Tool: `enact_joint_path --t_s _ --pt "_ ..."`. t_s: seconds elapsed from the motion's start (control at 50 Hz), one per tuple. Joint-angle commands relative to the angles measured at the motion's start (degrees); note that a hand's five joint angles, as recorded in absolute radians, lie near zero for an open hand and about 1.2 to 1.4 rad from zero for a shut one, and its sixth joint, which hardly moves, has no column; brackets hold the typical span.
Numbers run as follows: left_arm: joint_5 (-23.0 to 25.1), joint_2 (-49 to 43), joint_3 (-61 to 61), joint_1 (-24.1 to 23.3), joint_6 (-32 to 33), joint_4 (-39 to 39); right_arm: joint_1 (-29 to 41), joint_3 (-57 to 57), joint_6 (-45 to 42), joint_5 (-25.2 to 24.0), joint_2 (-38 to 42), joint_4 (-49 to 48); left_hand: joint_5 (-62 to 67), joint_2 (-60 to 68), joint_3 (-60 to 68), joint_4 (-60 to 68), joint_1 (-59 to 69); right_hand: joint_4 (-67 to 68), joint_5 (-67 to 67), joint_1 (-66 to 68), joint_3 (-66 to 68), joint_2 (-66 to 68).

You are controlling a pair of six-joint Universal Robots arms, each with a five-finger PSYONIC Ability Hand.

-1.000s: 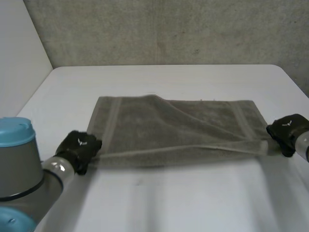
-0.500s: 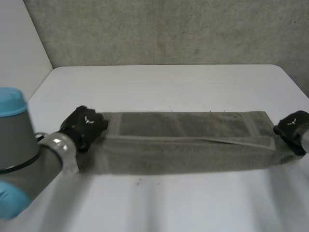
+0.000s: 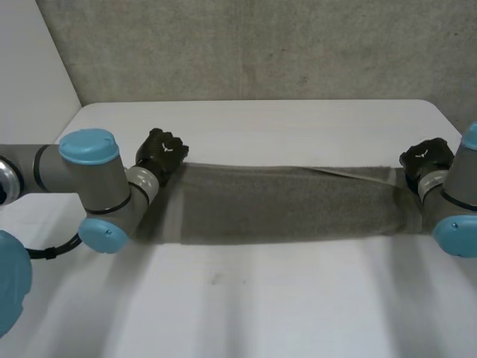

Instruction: Fold the laundry

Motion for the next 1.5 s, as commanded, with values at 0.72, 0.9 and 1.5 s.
enact_joint_path --t_s 0.72,0.9,1.5 --pt "-1.9 26.4 -27.9 -2.7 -11.0 2.0 -17.9 10.7 11.2 -23.3 -16.1 23.5 -59.6 -59.7 -59.7 -59.7 -58.9 -55.9 -54.6 -42.9 -55.8 -55.3" --pt "-1.9 27.8 -32.9 -2.7 -13.2 2.7 -19.7 15.6 11.0 -27.2 -14.4 16.0 -59.6 -59.7 -59.7 -59.7 -58.9 -48.5 -47.2 -35.5 -48.5 -47.9" --pt "-2.2 27.7 -34.8 -1.9 -13.9 4.5 -19.5 17.4 11.0 -27.7 -7.5 0.9 -58.4 -58.5 -58.5 -58.5 -57.7 10.8 12.1 23.7 10.8 11.4"
